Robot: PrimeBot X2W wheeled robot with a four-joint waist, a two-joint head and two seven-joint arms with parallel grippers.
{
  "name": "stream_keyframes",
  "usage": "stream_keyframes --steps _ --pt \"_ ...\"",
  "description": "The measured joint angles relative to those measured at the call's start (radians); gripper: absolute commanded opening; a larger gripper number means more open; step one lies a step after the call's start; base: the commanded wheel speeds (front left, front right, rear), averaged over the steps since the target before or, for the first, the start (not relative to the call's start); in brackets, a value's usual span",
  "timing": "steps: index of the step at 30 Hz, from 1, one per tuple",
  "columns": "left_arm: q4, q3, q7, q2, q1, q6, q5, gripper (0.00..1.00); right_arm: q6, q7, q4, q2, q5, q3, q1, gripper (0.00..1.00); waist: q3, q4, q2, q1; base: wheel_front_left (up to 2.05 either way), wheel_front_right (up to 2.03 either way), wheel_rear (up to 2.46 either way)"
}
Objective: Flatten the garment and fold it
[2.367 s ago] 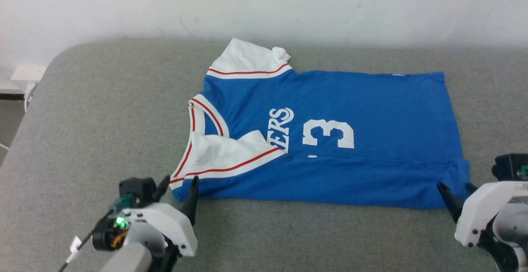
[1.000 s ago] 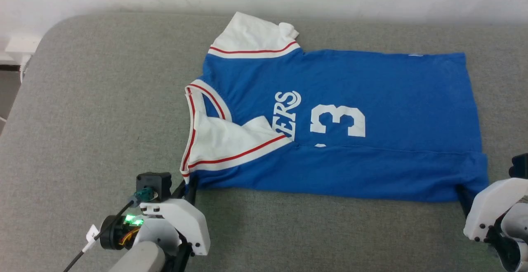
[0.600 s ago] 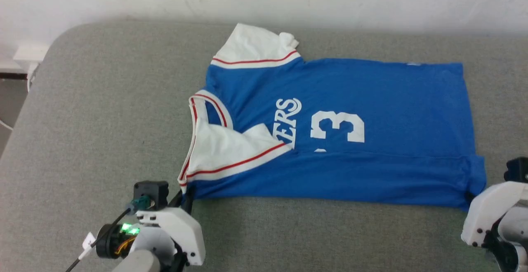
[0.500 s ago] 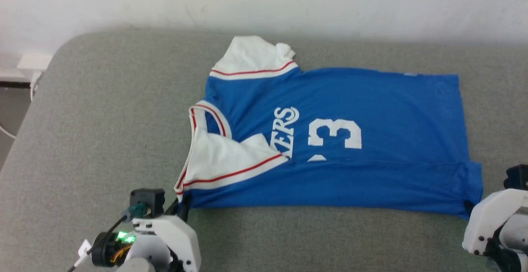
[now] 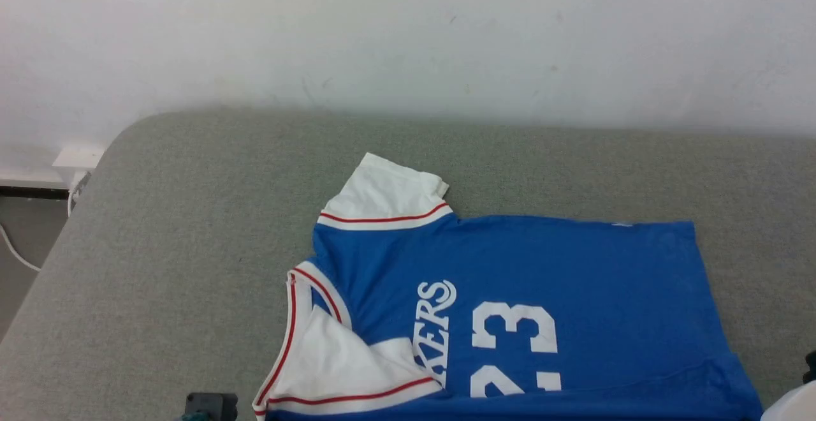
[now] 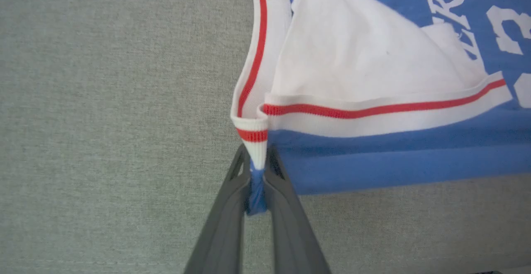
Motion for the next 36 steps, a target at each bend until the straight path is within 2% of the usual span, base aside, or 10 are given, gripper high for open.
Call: stream_keyframes --steps 5,6,7,8,10,16,21,26,31,36 --pt "0.019 -0.015 0.004 -0.007 0.01 -0.007 -0.01 0.0 0.0 0.016 -0.001 0.003 -0.01 0.0 0.028 0.0 0.011 0.003 0.0 0.0003 0.0 0.0 0.0" --pt "0.03 -0.017 0.001 -0.013 0.01 -0.015 -0.01 0.0 0.0 0.016 0.008 0.005 -0.011 0.002 0.028 0.2 0.014 0.004 0.0 0.0003 0.0 0.0 0.0" --pt "0.042 -0.02 -0.003 -0.019 0.009 -0.021 -0.01 0.17 0.0 0.014 0.015 0.006 -0.015 0.005 0.028 0.92 0.017 0.004 0.0 0.0003 0.0 0.0 0.0" --pt "0.052 -0.023 -0.01 -0.023 0.009 -0.03 -0.01 0.96 0.0 0.006 0.022 0.005 -0.021 0.009 0.028 1.0 0.018 0.004 0.0 0.0003 0.0 0.0 0.0" --pt "0.07 -0.027 -0.026 -0.03 0.006 -0.044 -0.009 1.0 0.0 -0.018 0.035 0.005 -0.028 0.019 0.027 1.0 0.021 0.003 0.0 0.0003 0.0 0.0 0.0" --pt "0.082 -0.011 -0.111 -0.038 -0.023 -0.061 0.001 1.0 -0.001 -0.151 0.023 0.002 -0.005 0.045 -0.018 1.0 0.019 0.001 0.0 0.0003 0.0 0.0 0.0" --pt "0.033 0.041 -0.259 -0.052 -0.07 -0.07 0.029 1.0 -0.001 -0.346 -0.035 -0.021 0.041 0.111 -0.064 1.0 0.019 -0.003 0.0 0.0003 0.0 0.0 0.0" --pt "0.004 0.058 -0.318 -0.053 -0.148 -0.087 0.074 1.0 -0.002 -0.553 -0.074 -0.047 0.063 0.171 -0.093 1.0 0.039 -0.021 0.0 0.0003 0.0 0.0 0.0" --pt "0.001 0.078 -0.322 -0.054 -0.27 -0.134 0.083 1.0 -0.002 -0.73 -0.091 -0.052 0.061 0.246 -0.131 1.0 0.083 -0.051 0.0 0.0003 0.0 0.0 0.0" --pt "0.032 0.074 -0.223 -0.018 -0.452 -0.2 0.096 1.0 -0.001 -0.807 -0.079 -0.054 0.059 0.318 -0.147 1.0 0.15 -0.089 0.0 0.0004 0.0 0.0 0.0"
